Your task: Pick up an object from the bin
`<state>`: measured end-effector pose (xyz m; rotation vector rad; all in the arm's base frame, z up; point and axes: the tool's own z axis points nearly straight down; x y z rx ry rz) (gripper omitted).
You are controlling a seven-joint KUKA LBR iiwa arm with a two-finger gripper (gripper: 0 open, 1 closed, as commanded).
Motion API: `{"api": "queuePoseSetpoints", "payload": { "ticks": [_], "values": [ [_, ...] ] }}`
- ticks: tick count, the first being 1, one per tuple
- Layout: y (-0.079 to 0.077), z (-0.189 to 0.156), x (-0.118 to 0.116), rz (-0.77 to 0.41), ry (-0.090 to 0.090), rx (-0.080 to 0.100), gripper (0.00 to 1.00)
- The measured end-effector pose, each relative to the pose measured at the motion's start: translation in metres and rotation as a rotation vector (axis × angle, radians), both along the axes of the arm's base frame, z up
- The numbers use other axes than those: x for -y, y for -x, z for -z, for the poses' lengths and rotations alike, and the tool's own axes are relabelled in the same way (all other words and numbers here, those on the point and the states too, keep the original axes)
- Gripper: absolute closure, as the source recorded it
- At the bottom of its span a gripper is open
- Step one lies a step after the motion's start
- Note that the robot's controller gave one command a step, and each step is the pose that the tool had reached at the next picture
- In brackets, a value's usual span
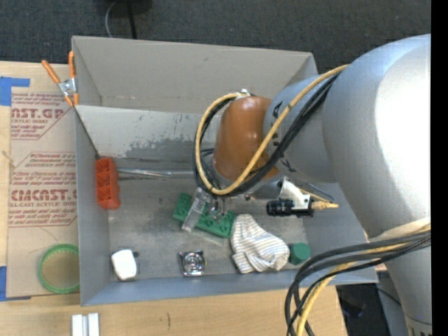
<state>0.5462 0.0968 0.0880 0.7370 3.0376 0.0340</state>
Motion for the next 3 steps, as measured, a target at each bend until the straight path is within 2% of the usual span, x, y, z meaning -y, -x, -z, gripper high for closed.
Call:
{"api": "queuePoseSetpoints", "payload": {
  "ticks": [3],
  "values": [
    [-0.006,0.011,0.01,0.032,-0.007,0.01,1.0]
  ]
}}
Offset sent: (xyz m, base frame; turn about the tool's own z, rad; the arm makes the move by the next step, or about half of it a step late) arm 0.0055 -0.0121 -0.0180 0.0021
